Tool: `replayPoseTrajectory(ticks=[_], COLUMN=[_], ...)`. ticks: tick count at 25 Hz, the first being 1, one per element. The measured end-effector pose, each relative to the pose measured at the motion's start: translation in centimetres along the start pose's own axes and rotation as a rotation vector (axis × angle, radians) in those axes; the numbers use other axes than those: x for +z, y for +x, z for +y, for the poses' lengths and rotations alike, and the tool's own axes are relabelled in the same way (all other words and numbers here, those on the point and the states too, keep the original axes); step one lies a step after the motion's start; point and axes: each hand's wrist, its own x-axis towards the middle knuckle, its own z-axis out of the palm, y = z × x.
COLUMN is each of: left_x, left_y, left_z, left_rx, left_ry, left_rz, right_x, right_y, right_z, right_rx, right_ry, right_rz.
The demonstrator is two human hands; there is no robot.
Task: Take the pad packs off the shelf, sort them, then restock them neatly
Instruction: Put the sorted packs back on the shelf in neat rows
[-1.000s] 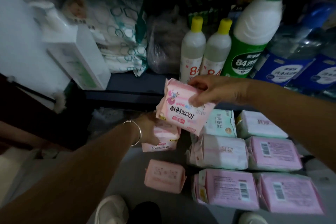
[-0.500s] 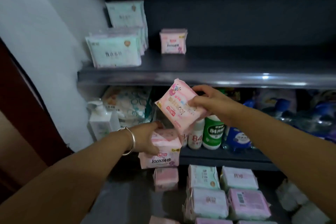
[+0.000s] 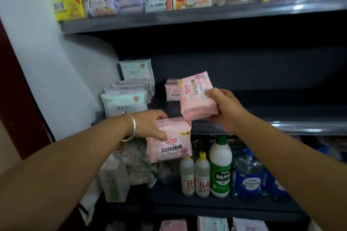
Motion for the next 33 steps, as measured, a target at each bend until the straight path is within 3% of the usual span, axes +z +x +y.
replayPoseTrajectory(ticks=[12, 23, 33], left_x=[-6.3, -5.4, -5.8], left_y=[9.4, 19.8, 24.1], left_z=[0.8, -2.4, -4.9], left_rx=[0.055, 0.023, 0.016], left_ry=[0.035, 0.139, 0.200], left_rz=[0.076, 0.082, 0.003], right_x=[-2.4, -1.4, -1.5], right_y=[8.7, 17.8, 20.6], right_z=[-0.8, 1.9, 3.1], right_rx=[-0.037, -0.096, -0.122], right_ry=[0.193, 0.175, 0.211], right_rz=[0.037, 0.151, 0.227])
